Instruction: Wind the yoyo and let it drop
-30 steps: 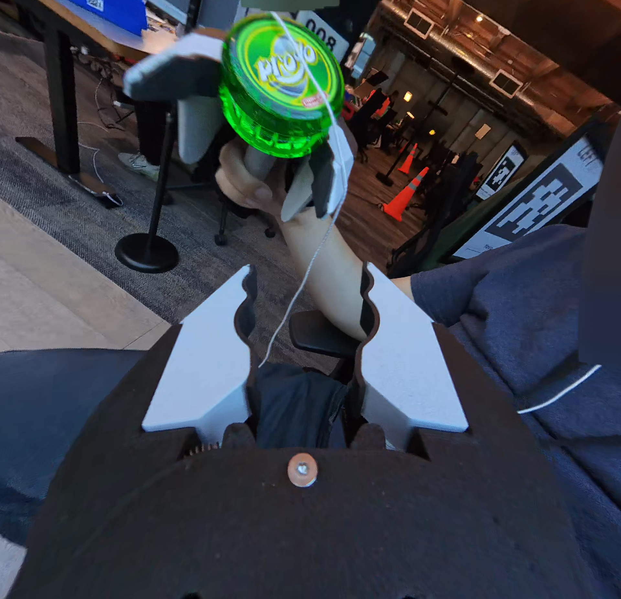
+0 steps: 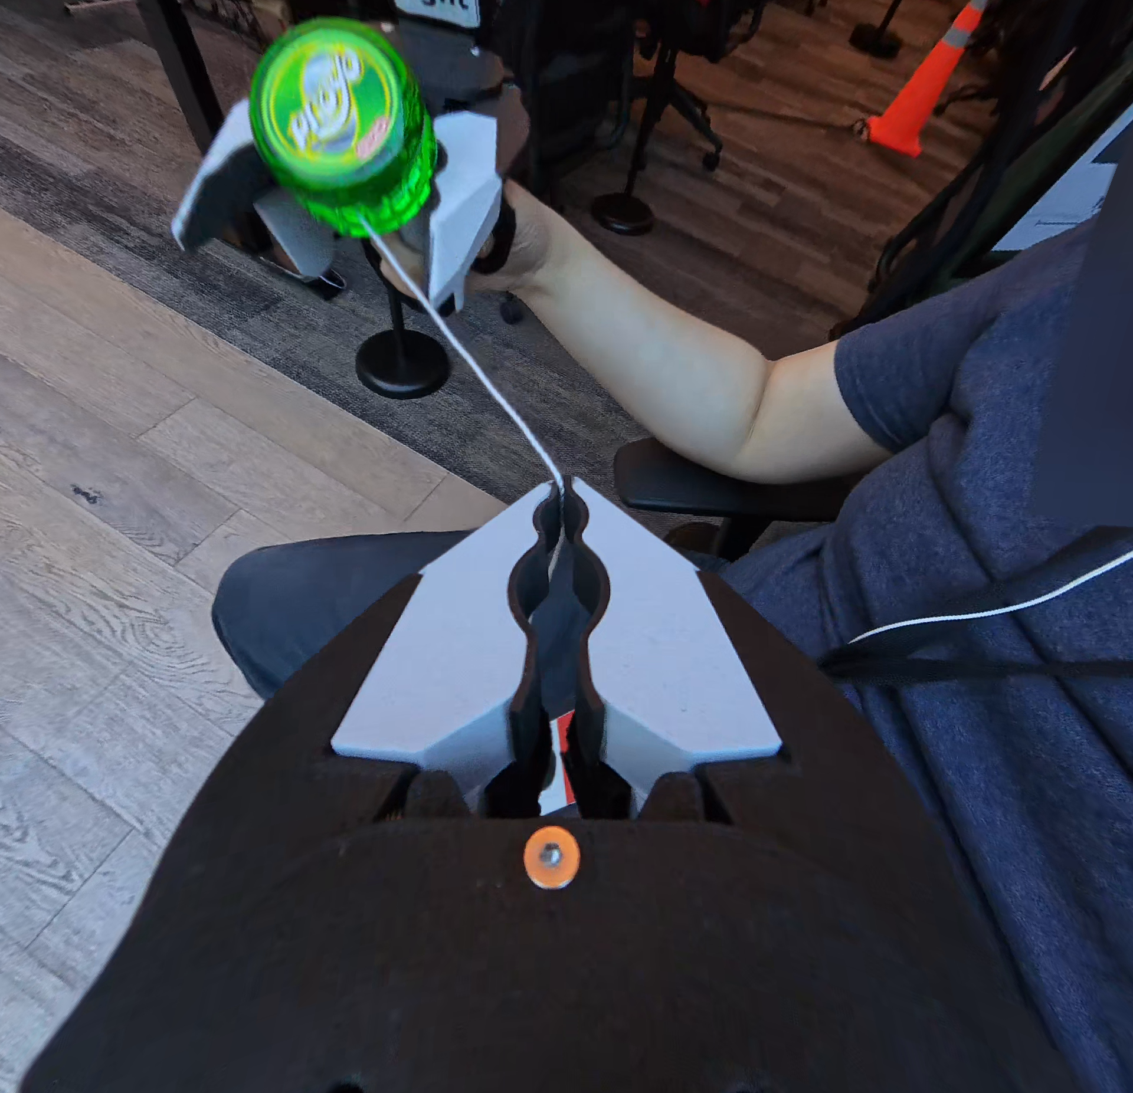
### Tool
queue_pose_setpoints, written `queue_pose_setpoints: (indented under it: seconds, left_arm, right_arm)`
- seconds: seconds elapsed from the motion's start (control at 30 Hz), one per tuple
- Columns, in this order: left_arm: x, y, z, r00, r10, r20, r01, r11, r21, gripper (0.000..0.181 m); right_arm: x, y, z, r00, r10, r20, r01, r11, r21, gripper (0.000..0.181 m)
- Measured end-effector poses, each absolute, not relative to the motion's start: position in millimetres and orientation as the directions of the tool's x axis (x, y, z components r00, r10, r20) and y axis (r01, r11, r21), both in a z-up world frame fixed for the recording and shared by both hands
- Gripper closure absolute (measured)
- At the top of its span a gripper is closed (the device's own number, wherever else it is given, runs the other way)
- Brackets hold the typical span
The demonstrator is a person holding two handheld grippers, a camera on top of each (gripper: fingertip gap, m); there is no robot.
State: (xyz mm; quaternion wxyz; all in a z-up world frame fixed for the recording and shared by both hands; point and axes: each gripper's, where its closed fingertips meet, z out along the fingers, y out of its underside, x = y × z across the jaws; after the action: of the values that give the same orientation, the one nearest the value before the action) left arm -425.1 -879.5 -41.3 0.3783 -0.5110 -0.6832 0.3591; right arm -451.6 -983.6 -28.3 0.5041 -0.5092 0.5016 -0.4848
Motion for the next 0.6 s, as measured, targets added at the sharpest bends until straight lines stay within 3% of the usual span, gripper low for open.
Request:
queue_pose_setpoints:
  seconds: [0.23, 0.37, 0.6]
  left_arm:
    - [-429, -859, -23, -0.135, 0.984, 0.119, 0.512, 0.172, -0.842, 0.181]
    - [-443, -860, -16, -0.083, 0.996, 0.036, 0.566, 0.077, -0.821, 0.181]
    - [-462, -909, 15, -0.027, 0.996, -0.083, 0.64, -0.047, -0.767, 0.181]
  right_arm:
    - [-444, -996, -47, -0.025, -0.999, -0.048, -0.093, 0.05, -0.994, 0.106]
    - [-434, -1002, -73, -0.093, -0.996, 0.018, -0.266, 0.007, -0.964, 0.103]
    - [-398, -972, -104, 0.03, -0.994, 0.109, -0.437, -0.111, -0.892, 0.107]
